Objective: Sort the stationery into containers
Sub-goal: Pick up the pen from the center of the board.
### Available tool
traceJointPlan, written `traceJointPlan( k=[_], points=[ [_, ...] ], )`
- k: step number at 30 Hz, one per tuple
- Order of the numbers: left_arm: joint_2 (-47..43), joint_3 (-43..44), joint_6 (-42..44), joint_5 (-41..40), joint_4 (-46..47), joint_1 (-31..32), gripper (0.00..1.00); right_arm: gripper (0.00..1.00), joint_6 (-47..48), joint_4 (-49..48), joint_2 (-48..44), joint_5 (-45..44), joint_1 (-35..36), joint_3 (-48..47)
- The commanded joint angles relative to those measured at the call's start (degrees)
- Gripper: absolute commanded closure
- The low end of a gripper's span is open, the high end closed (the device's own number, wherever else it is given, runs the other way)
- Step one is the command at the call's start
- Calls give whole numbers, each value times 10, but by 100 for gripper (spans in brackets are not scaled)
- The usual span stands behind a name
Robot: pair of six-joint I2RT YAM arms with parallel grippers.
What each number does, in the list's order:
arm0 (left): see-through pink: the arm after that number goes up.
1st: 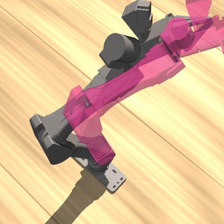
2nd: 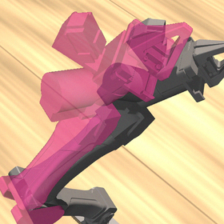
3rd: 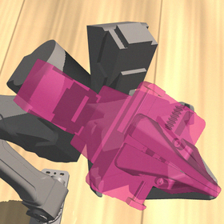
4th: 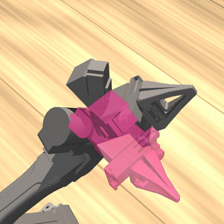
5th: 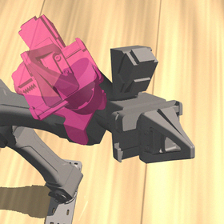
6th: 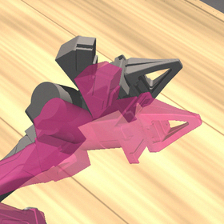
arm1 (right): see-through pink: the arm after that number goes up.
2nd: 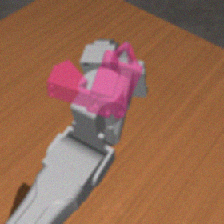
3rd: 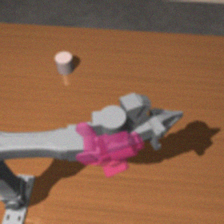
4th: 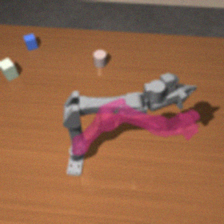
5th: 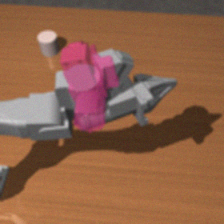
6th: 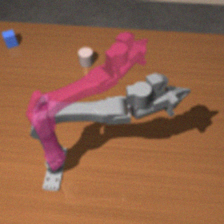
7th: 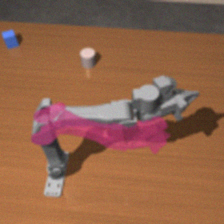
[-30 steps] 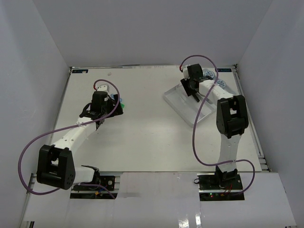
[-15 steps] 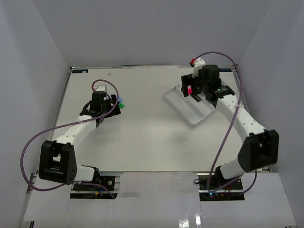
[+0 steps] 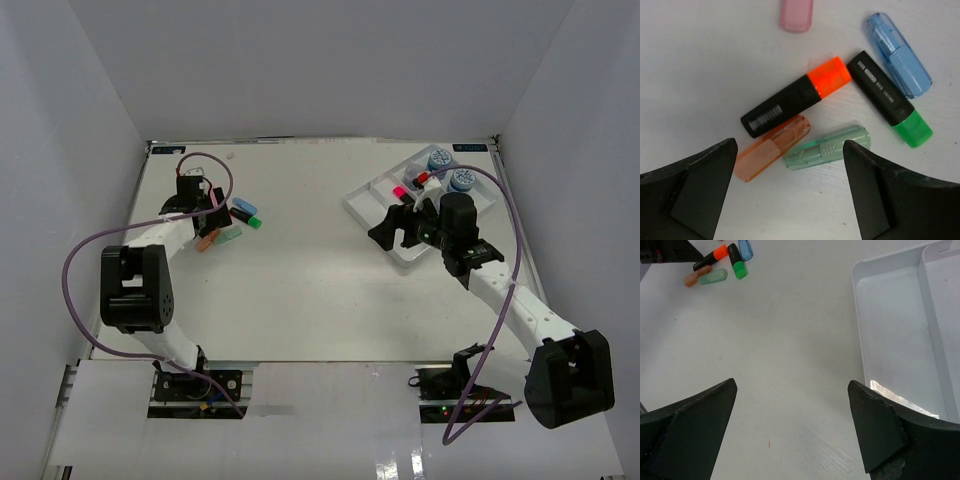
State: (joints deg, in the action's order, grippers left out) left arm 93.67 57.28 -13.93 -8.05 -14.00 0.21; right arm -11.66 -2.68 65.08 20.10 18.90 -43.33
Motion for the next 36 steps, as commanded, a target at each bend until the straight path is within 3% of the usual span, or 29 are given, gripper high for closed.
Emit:
traceJointPlan(
  k=[1,13,24,31,36],
  points=[
    [15,43,62,29,42,-1,3,2,-21,-56,-23,51,3,11],
    [118,112,126,60,35,-22,9,2,-6,-51,-33,56,3,35],
    [151,102,129,103,34,-22,22,2,-6,-51,-21,65,4,37],
    [148,80,115,132,33,-22,51,2,-8,-52,-16,70,4,36],
    [120,64,111,146,38,-22,62,2,-10,-53,-14,74,4,37]
  ],
)
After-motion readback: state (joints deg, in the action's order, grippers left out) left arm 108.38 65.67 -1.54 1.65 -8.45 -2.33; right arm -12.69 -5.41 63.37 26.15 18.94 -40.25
